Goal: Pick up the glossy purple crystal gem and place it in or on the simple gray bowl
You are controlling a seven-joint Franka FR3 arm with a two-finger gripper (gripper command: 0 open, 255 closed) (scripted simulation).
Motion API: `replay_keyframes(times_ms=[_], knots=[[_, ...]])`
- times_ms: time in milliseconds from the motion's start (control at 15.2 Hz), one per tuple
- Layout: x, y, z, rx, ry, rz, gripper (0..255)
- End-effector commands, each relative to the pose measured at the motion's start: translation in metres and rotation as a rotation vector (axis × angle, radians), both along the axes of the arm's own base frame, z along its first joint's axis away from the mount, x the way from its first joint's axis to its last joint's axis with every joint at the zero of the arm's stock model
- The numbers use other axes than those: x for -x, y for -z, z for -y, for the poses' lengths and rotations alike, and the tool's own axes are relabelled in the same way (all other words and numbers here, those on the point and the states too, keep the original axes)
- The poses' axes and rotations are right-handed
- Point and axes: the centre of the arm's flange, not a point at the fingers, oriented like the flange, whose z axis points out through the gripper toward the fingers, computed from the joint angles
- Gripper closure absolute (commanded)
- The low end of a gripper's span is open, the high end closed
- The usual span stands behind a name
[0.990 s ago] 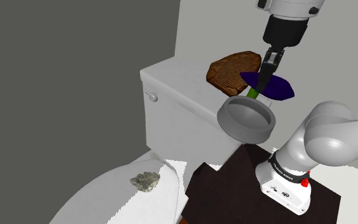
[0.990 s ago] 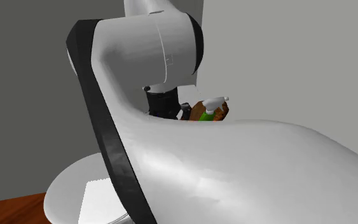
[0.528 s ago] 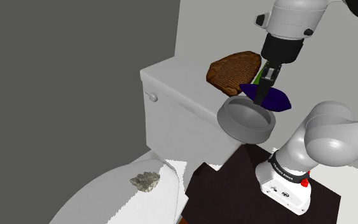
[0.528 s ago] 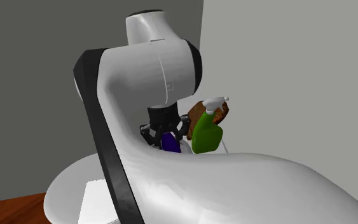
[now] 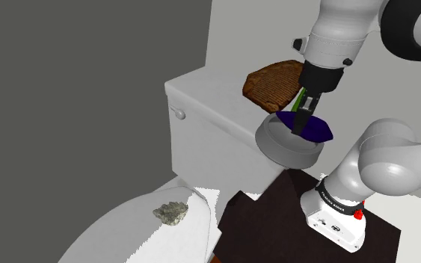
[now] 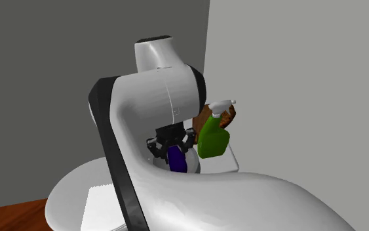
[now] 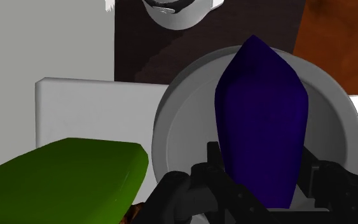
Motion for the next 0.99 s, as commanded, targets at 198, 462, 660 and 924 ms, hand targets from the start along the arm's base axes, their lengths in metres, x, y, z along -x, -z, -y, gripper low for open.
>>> replay_keyframes(times_ms=[198, 462, 660, 924], knots=[[0.0, 0.002, 0.0, 0.0, 0.0, 0.001, 255], [0.0, 0.002, 0.0, 0.0, 0.0, 0.001, 0], [0.0, 0.002, 0.0, 0.0, 0.0, 0.001, 0], [-0.004, -0.037, -0.003, 0.0, 0.0, 0.001, 0]])
